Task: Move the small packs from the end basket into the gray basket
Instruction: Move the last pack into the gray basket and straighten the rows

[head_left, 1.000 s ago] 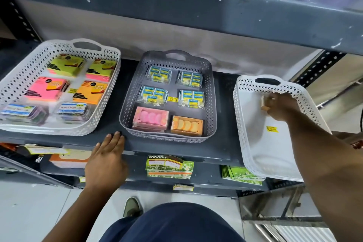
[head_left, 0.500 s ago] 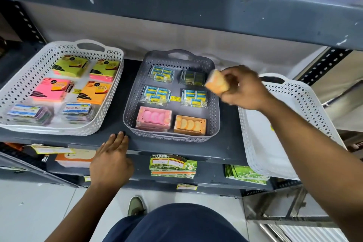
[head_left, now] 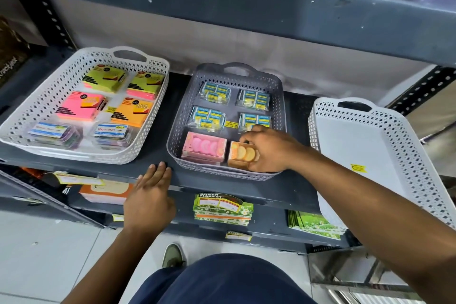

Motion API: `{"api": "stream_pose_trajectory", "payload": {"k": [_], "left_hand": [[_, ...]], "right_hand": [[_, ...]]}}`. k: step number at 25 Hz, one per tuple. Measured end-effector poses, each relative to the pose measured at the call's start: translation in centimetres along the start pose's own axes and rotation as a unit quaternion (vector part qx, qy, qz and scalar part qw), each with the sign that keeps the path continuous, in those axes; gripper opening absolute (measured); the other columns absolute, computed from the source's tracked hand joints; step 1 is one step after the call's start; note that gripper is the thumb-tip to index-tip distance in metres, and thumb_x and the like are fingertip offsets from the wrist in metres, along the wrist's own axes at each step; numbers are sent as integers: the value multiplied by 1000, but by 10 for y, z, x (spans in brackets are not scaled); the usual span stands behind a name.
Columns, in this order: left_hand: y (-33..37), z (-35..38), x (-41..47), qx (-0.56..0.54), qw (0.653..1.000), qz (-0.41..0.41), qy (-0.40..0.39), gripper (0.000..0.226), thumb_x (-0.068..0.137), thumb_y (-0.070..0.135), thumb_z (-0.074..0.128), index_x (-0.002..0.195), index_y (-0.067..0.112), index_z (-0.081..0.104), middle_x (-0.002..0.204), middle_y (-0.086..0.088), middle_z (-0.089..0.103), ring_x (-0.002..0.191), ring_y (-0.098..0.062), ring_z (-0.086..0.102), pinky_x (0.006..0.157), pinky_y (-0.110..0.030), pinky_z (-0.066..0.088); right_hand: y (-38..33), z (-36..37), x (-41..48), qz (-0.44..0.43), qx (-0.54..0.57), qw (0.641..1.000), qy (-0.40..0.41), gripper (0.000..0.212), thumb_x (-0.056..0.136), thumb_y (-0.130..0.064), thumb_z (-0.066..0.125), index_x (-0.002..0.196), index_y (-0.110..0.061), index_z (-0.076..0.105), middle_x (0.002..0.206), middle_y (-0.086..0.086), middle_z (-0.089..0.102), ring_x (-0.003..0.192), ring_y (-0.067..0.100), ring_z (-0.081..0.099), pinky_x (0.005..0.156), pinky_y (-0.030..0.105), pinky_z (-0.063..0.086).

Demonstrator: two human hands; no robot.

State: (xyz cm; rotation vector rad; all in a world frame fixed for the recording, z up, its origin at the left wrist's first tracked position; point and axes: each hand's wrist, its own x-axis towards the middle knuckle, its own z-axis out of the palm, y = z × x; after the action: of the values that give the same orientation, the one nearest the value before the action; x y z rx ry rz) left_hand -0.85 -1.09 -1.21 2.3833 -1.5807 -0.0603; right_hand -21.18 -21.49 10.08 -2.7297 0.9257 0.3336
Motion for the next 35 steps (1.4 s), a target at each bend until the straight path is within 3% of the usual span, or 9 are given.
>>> {"api": "stream_pose_trajectory", "payload": {"k": [5,10,16,23,29,35], "left_hand": [[-1,1,-1,0,1000,1,-2,65,56,12,47,118,-2,59,128,-20,56,120,-39,50,97,-53,38],[-1,1,0,3,1000,5,2,64,57,12,47,119,-2,59,127,-21,57,119,-39,50,95,-54,39],[-2,1,-1,5,1000,8,7,64,57,11,47,119,-3,59,127,-21,56,119,-39,50,96,-54,38],[-2,2,0,3,1000,5,4,64,56,11,47,118,-2,59,127,-21,57,119,-40,50,95,-55,40],[-2,1,0,5,1000,6,7,64,57,12,46,119,-2,59,128,-20,56,120,-38,50,96,-54,40],[-1,0,0,2,1000,6,6,63,58,11,46,119,-2,59,127,-20,56,119,-38,50,96,-53,40]], "right_hand": [[3,2,6,13,-11,999,-27,63,68,-54,68,122,-27,53,121,2,54,111,24,54,89,39,50],[3,3,8,20,-32,998,-46,44,69,-51,70,101,-23,59,103,3,59,96,25,58,79,39,54],[2,1,9,21,-61,996,-64,45,70,-44,72,103,-19,58,104,4,60,95,25,57,80,41,55],[-2,-3,11,28,-59,996,-64,34,71,-38,71,91,-15,57,93,5,58,86,27,58,72,37,54],[-5,-2,12,31,-64,996,-59,39,71,-39,74,97,-14,58,91,2,52,86,25,55,70,35,51],[-4,-1,13,34,-71,995,-61,42,70,-40,76,98,-14,59,96,4,58,88,25,58,75,39,55]]}}
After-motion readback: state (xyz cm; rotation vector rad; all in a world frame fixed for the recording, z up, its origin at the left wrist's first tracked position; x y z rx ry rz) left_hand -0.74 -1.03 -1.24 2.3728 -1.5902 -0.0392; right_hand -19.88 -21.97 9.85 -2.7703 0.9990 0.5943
